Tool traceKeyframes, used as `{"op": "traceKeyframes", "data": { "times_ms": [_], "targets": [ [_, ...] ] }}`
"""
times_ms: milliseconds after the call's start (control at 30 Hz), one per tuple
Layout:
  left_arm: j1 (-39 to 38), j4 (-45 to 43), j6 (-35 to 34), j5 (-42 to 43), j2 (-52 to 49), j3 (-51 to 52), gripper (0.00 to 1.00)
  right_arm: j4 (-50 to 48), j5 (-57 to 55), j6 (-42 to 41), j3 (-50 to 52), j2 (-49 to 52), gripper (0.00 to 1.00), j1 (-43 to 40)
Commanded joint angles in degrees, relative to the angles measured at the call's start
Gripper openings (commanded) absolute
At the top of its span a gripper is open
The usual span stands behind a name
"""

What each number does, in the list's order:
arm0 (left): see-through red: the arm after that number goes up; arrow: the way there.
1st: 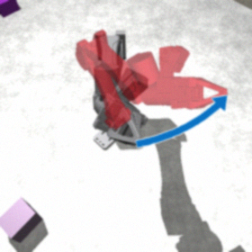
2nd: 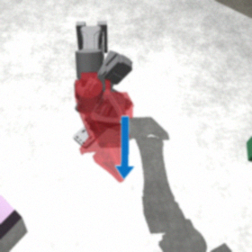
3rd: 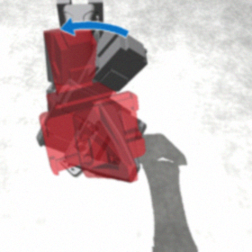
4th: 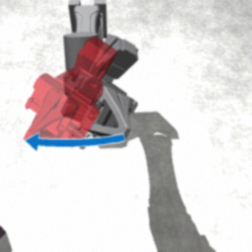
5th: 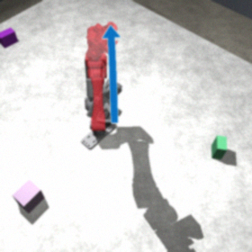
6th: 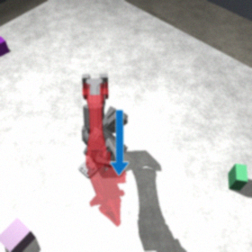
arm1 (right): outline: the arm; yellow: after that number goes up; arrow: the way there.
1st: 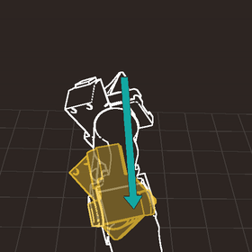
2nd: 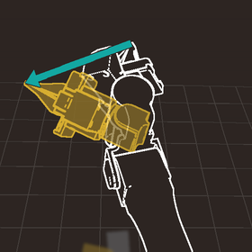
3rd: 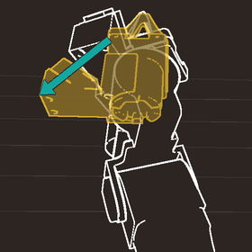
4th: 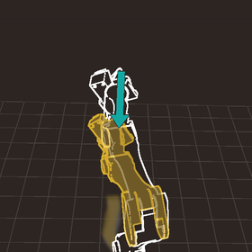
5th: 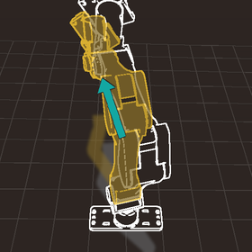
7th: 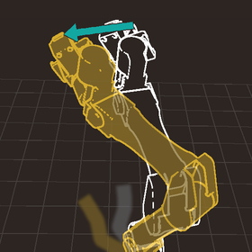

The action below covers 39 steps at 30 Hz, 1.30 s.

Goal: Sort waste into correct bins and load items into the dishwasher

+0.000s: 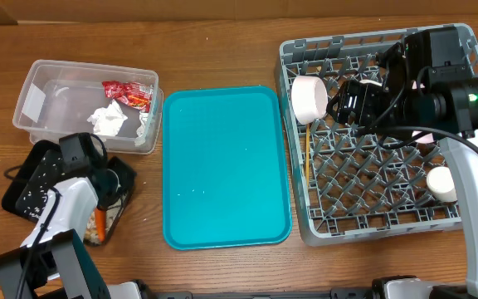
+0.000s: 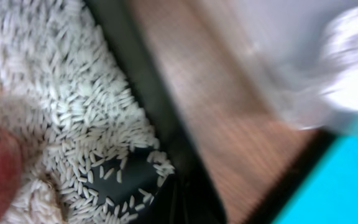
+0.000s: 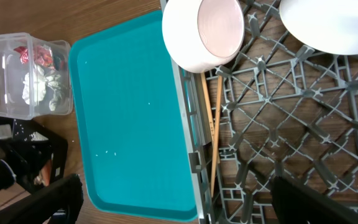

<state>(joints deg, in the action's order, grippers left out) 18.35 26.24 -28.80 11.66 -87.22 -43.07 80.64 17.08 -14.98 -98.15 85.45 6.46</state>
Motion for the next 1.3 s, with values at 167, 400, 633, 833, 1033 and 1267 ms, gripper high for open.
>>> {"op": "traceKeyframes", "data": {
  "times_ms": [167, 400, 633, 833, 1033, 1267],
  "targets": [
    [-0.39, 2.45, 3.52, 4.9, 0.24, -13.44, 0.04, -0.09, -0.48, 0.02, -0.48, -0.46, 1.0, 0.24],
    [-0.42, 11.93, 5.38, 4.92, 0.26, -22.6, 0.04, 0.72, -0.52, 0.04, -0.48, -0.46, 1.0, 0.24],
    [-1.2, 25.88, 15.72, 4.92, 2.91, -34.56, 0.05, -0.22, -0.5, 0.04, -0.5, -0.46, 1.0, 0.24],
    [-7.43, 30.08, 27.82, 4.9, 11.34, -43.36, 0.19, -3.32, -0.44, 0.02, -0.52, -2.69, 1.0, 0.24],
    [-11.8, 28.65, 28.48, 4.92, 17.62, -43.67, 1.0, -7.61, -0.48, 0.04, -0.52, -9.29, 1.0, 0.24],
    [-12.0, 27.93, 27.52, 5.31, 17.18, -43.67, 1.0, -10.75, -0.46, 0.02, -0.52, -14.91, 1.0, 0.24]
  ]
}}
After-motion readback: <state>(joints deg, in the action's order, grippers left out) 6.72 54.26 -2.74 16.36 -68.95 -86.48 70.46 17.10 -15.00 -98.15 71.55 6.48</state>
